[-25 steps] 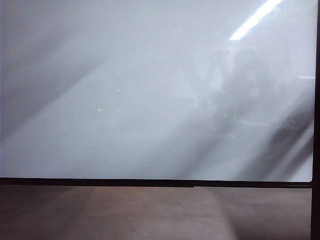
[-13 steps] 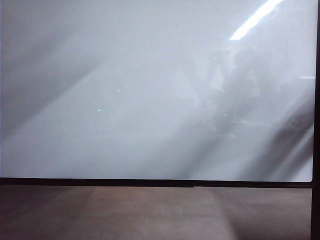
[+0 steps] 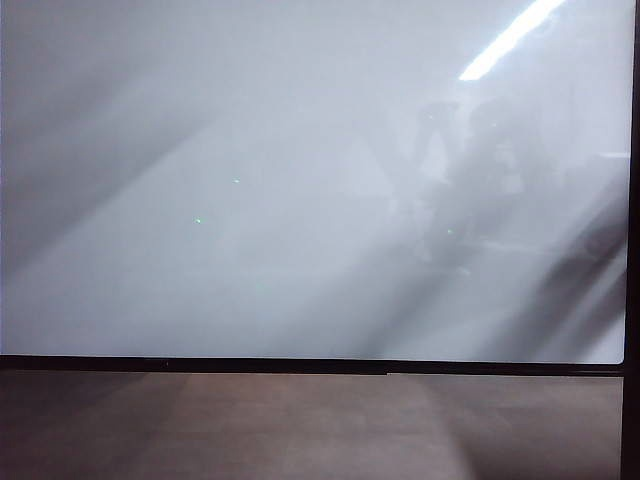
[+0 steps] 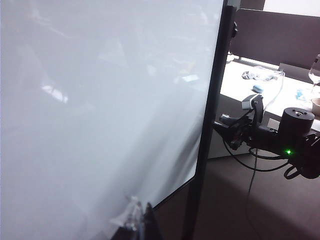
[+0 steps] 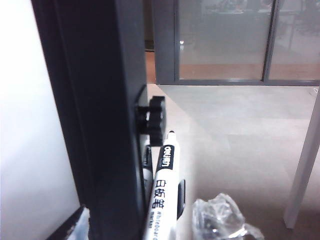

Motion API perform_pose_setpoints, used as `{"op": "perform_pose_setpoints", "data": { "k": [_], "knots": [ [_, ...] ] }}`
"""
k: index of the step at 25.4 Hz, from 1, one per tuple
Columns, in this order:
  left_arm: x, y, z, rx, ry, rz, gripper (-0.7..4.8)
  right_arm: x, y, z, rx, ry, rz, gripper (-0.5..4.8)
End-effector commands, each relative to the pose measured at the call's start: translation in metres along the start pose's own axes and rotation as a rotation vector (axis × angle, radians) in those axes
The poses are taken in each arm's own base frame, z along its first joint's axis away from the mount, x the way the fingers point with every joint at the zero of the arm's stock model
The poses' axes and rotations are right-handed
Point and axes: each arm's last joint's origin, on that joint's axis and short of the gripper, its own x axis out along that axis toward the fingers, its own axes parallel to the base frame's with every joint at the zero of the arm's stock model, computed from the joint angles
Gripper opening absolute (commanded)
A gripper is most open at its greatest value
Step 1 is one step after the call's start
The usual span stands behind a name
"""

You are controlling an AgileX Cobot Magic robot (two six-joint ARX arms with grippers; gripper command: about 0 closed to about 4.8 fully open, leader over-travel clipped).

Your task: Reach to the right to find the marker pen, pick it up, and write the number 3 on the whiteboard.

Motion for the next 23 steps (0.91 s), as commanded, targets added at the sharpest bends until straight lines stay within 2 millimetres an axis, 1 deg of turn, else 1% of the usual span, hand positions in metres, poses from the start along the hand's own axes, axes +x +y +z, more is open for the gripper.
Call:
{"op": "perform_pose_setpoints", "data": {
  "k": [1,2,12,23],
  "knots": [
    [-0.0002,0.0003,0.0029,0.012,-0.022,0.003,-0.06,0.0004,0.0002,0.0028,-0.005,-0.015,0.0,2.52],
    [-0.0002,0.0003,0.0029,0.012,-0.022,0.003,-0.06,0.0004,0.0002,0.0028,-0.004,-0.014,0.0,2.38],
    [-0.0002,0.0003,0.0029,0.012,-0.022,0.003,-0.06,0.0006,0.0004,0.0002,0.008,0.009,-0.001,2.38],
    [-0.0002,0.0003,0.0029,0.012,-0.022,0.003,-0.06,0.0004,0.0001,0.0028,-0.006,-0.016,0.0,2.38]
  ]
}}
